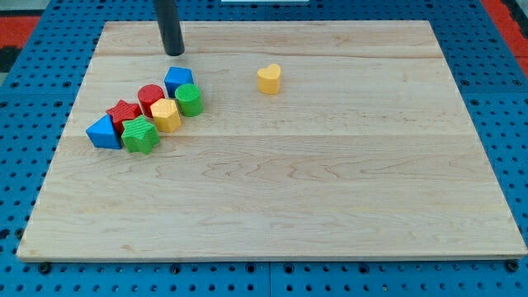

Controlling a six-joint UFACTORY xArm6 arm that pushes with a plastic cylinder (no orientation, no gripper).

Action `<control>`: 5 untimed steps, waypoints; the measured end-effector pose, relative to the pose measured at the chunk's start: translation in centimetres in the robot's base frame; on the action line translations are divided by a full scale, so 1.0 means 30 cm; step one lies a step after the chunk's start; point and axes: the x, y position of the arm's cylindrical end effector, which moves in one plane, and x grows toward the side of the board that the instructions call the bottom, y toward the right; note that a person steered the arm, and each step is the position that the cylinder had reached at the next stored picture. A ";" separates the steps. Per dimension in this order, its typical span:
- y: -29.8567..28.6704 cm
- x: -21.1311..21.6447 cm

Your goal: Separate the green circle and blue cube from each other

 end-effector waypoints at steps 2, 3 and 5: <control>-0.015 0.159; -0.022 0.175; -0.059 0.227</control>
